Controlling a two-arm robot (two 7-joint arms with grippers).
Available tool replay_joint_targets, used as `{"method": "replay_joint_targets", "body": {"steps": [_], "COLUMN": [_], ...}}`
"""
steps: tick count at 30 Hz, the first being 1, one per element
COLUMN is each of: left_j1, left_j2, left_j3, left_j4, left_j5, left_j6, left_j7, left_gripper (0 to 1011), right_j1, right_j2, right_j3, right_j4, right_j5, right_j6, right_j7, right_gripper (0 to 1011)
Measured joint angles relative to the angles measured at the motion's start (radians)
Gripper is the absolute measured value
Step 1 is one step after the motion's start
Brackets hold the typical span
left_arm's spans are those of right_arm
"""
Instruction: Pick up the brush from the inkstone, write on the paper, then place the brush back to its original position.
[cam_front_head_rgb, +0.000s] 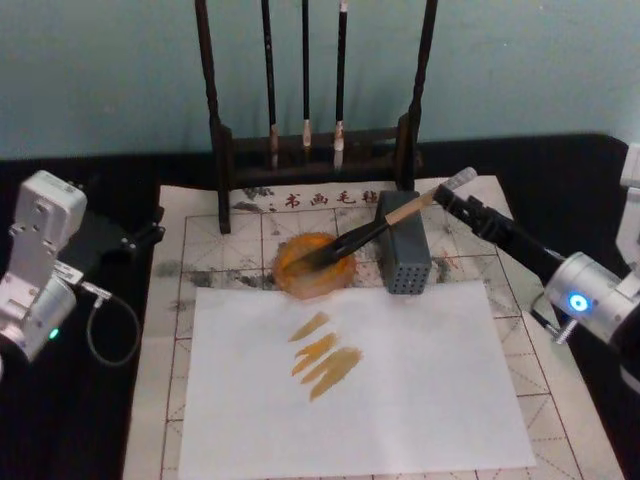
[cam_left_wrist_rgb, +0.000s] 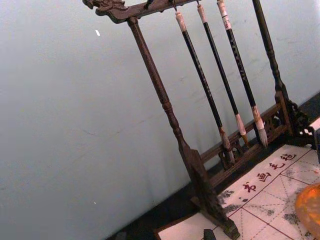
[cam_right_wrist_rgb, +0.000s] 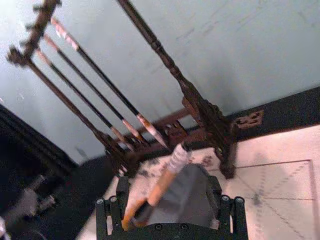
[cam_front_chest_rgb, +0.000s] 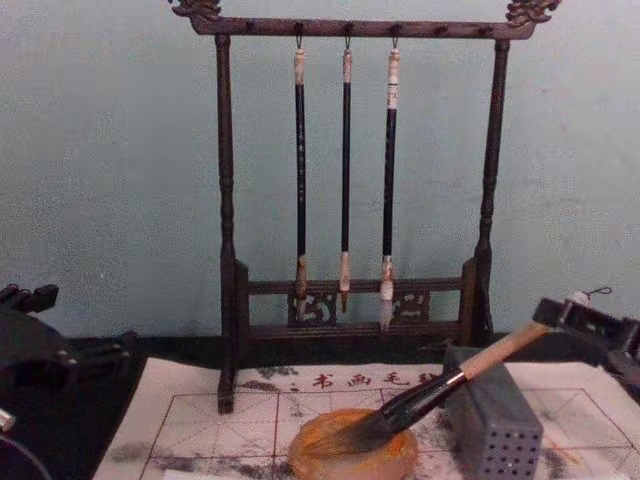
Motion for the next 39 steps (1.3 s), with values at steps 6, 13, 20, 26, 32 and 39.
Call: {"method": "replay_joint_targets", "body": {"steps": [6, 13, 20, 26, 32, 39], "left_j1": [0.0, 0.0, 0.0, 0.0, 0.0, 0.0], "left_j2": [0.0, 0.0, 0.0, 0.0, 0.0, 0.0], "left_j3": [0.0, 0.0, 0.0, 0.0, 0.0, 0.0], "left_j4": [0.0, 0.0, 0.0, 0.0, 0.0, 0.0], "left_j5": [0.0, 0.0, 0.0, 0.0, 0.0, 0.0], "left_j6": [0.0, 0.0, 0.0, 0.0, 0.0, 0.0], "left_j7": [0.0, 0.0, 0.0, 0.0, 0.0, 0.0], "left_gripper": [1001, 1001, 1001, 1001, 1001, 1001], "right_j1": [-0.041, -0.067, -0.058, -0.053, -0.052, -0.052], "right_j2": [0.071, 0.103, 0.087, 0.055, 0.055, 0.057], "right_j3": [-0.015, -0.021, -0.042, -0.04, -0.039, -0.039], "right_j4": [-0.092, -0.138, -0.119, -0.09, -0.089, -0.091], "right_j5": [-0.12, -0.264, -0.381, -0.409, -0.409, -0.409], "right_j6": [-0.024, -0.075, -0.106, -0.13, -0.132, -0.129], "right_j7": [-0.081, -0.21, -0.29, -0.296, -0.295, -0.295], "right_gripper": [1000, 1000, 1000, 1000, 1000, 1000]}}
